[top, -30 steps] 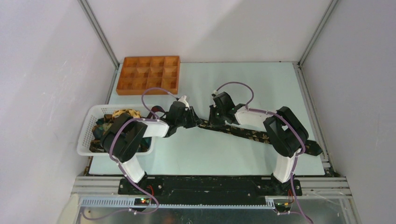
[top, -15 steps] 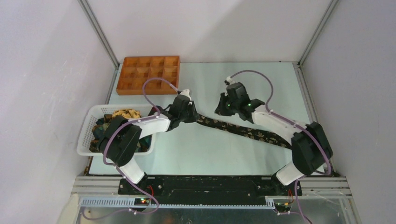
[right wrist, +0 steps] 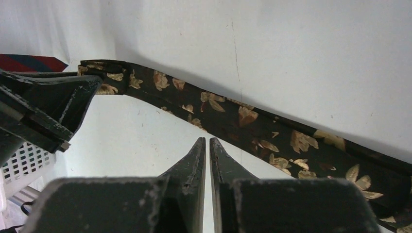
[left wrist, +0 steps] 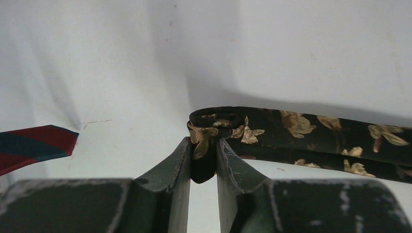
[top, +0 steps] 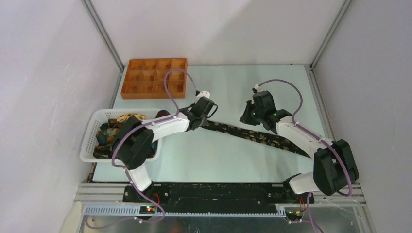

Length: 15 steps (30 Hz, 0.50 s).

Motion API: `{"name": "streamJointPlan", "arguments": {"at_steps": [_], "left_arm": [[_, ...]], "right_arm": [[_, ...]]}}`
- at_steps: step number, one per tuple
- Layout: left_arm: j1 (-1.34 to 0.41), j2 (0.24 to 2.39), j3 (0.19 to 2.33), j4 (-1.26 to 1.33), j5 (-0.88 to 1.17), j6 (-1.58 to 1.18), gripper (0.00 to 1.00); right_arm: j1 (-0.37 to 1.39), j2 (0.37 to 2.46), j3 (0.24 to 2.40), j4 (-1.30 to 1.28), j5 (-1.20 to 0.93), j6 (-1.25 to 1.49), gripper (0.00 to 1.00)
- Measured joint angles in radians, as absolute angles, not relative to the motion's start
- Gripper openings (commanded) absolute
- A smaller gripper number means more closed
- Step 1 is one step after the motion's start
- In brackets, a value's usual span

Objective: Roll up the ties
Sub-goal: Roll the tie at the center of the board.

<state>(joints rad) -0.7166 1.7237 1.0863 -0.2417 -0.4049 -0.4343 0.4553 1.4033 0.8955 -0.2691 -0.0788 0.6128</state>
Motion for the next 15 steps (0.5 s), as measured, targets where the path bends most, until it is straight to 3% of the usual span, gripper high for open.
{"name": "streamJointPlan", "arguments": {"at_steps": [15], "left_arm": [[-0.788, 1.862, 1.222, -0.373, -0.659, -0.335, 0.26]], "right_arm": [[0.452, 1.397, 0.887, -0.266, -0.083, 0.613, 0.09]]}}
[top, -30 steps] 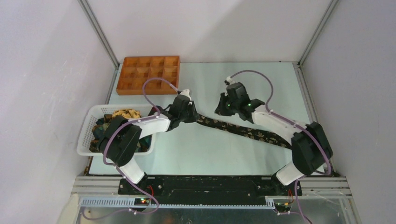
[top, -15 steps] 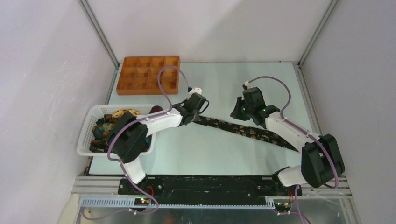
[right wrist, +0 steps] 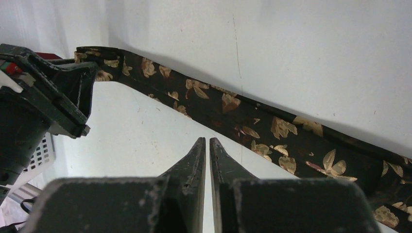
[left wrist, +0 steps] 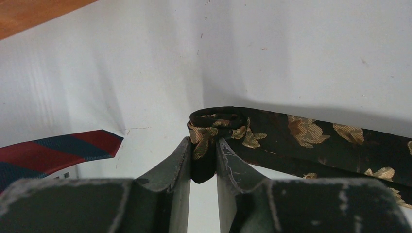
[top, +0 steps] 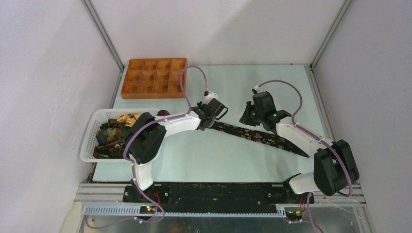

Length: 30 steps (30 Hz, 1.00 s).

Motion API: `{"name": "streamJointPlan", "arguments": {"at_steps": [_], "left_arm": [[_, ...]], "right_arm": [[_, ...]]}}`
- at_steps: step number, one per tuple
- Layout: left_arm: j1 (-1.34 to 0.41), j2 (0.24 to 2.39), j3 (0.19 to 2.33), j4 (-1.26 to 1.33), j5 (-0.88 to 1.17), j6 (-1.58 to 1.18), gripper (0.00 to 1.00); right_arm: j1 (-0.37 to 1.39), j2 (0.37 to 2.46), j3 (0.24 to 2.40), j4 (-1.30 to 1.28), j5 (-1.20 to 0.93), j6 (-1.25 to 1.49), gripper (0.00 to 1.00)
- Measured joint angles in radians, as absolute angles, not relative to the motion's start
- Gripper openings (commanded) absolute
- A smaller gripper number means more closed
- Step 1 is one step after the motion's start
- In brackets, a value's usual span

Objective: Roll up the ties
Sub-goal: Roll the tie at the center of the board.

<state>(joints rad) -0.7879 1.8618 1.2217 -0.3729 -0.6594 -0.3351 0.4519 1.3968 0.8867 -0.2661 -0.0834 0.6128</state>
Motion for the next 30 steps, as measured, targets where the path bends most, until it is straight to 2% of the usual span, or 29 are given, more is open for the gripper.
{"name": "streamJointPlan", "arguments": {"at_steps": [13, 17, 30], "left_arm": [[-0.861, 1.957, 1.289, -0.43, -0.822, -0.284, 0.31], [-0.883, 1.966, 1.298, -0.437, -0.833, -0.279, 0.38], [-0.935, 1.997, 1.326, -0.465, -0.828, -0.28, 0.45]], "right_arm": [[0.451, 1.397, 0.879, -0.266, -0.087, 0.613, 0.1], [0.451, 1.397, 0.878, -0.265, -0.087, 0.613, 0.1], [0.451, 1.397, 0.878, -0.259, -0.101, 0.613, 0.1]]}}
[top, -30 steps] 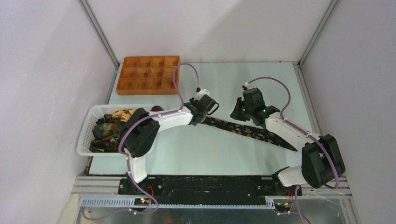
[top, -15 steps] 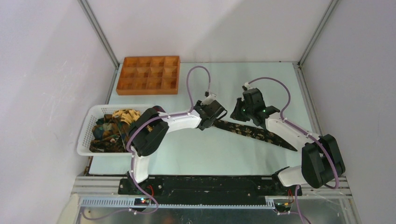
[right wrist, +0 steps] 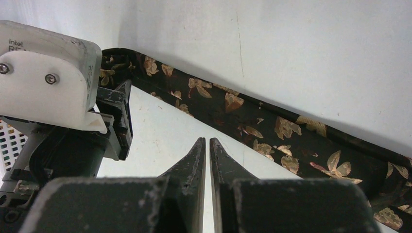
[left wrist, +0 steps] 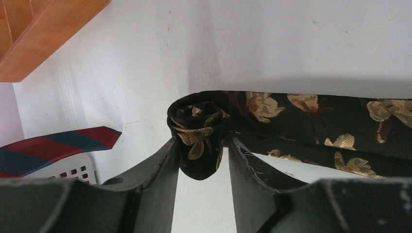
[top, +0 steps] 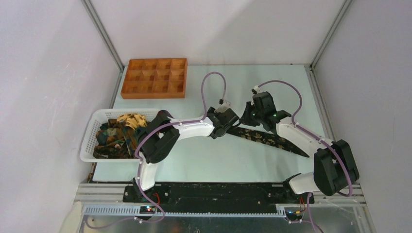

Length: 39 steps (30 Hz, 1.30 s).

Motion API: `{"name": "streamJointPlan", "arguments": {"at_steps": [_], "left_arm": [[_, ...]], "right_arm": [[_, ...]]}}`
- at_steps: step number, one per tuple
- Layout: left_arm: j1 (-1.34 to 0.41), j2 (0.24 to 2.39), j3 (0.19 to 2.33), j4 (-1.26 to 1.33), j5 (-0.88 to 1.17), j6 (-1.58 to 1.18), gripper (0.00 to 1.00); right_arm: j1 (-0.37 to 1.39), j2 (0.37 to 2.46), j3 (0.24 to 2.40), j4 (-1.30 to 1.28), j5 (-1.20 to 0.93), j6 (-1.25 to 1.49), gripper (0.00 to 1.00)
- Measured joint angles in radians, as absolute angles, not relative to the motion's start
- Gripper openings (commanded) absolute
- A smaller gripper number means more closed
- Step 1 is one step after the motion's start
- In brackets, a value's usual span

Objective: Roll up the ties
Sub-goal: Roll the tie at the center of the board.

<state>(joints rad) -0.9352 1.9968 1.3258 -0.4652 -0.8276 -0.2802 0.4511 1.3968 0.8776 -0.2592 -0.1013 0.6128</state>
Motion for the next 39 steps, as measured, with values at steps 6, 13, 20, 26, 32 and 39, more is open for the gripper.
{"name": "streamJointPlan", "arguments": {"at_steps": [6, 13, 20, 26, 32, 39], "left_arm": [[-0.942, 1.997, 1.34, -0.475, -0.801, -0.284, 0.51], [-0.955, 1.999, 1.353, -0.478, -0.762, -0.289, 0.54], [-0.959, 2.0, 1.353, -0.478, -0.705, -0.299, 0.55], [-0.96, 2.0, 1.353, -0.473, -0.662, -0.306, 0.57], [-0.96, 2.0, 1.353, -0.458, -0.612, -0.307, 0.6], [-0.96, 2.014, 1.353, -0.445, -0.568, -0.31, 0.6]], "right_arm": [[0.451, 1.397, 0.878, -0.258, -0.102, 0.613, 0.1], [0.451, 1.397, 0.878, -0.252, -0.109, 0.614, 0.1], [0.452, 1.397, 0.878, -0.252, -0.109, 0.614, 0.1], [0.453, 1.397, 0.878, -0.251, -0.109, 0.617, 0.1], [0.454, 1.398, 0.878, -0.251, -0.11, 0.617, 0.1], [0.454, 1.399, 0.878, -0.252, -0.11, 0.617, 0.1]]}}
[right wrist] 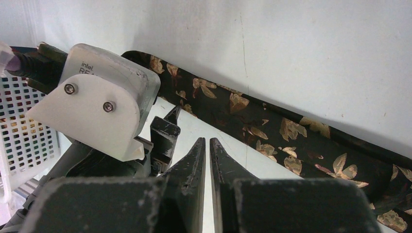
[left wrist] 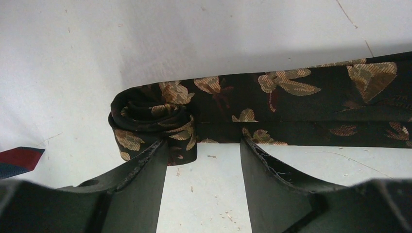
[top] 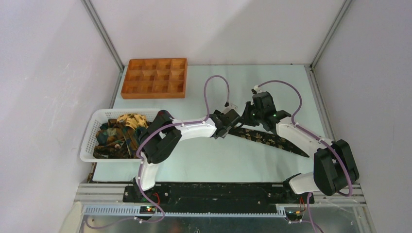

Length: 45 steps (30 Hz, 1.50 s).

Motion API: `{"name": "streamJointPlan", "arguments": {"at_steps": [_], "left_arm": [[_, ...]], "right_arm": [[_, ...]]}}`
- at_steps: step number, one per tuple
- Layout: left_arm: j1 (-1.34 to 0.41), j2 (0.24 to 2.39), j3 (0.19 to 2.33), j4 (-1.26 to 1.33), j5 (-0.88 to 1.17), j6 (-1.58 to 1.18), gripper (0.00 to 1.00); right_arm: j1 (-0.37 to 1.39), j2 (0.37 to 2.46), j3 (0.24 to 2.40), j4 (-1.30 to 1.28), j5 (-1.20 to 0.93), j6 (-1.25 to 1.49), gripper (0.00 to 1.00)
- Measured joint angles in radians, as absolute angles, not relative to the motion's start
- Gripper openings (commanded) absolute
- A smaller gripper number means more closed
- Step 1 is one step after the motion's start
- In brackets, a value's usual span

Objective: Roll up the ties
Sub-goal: Roll the tie at the center of the board.

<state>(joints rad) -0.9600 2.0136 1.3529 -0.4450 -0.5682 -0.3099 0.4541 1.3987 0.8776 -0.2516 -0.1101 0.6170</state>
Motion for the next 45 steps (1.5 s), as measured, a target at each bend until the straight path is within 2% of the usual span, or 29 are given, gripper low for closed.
{"name": "streamJointPlan", "arguments": {"at_steps": [16, 28, 33, 37, 39, 40, 42, 45], "left_arm": [[-0.959, 2.004, 1.379, -0.46, -0.569, -0.313, 0.63], [-0.953, 1.94, 1.404, -0.459, -0.568, -0.313, 0.63], [-0.936, 1.888, 1.397, -0.458, -0.561, -0.315, 0.63], [-0.88, 1.769, 1.328, -0.45, -0.535, -0.342, 0.63], [-0.825, 1.68, 1.277, -0.445, -0.516, -0.372, 0.63], [-0.795, 1.633, 1.247, -0.438, -0.509, -0.389, 0.64], [-0.725, 1.528, 1.18, -0.43, -0.498, -0.424, 0.64], [-0.612, 1.378, 1.086, -0.424, -0.484, -0.487, 0.66]], "right_arm": [[0.447, 1.393, 0.877, -0.242, -0.114, 0.616, 0.13], [0.44, 1.38, 0.877, -0.236, -0.107, 0.589, 0.27], [0.434, 1.375, 0.875, -0.224, -0.105, 0.56, 0.43], [0.43, 1.381, 0.874, -0.192, -0.121, 0.51, 0.53], [0.432, 1.402, 0.884, -0.179, -0.138, 0.479, 0.64], [0.437, 1.425, 0.902, -0.183, -0.146, 0.454, 0.74], [0.459, 1.489, 0.961, -0.19, -0.164, 0.4, 0.86], [0.517, 1.584, 1.072, -0.214, -0.19, 0.309, 0.93]]}}
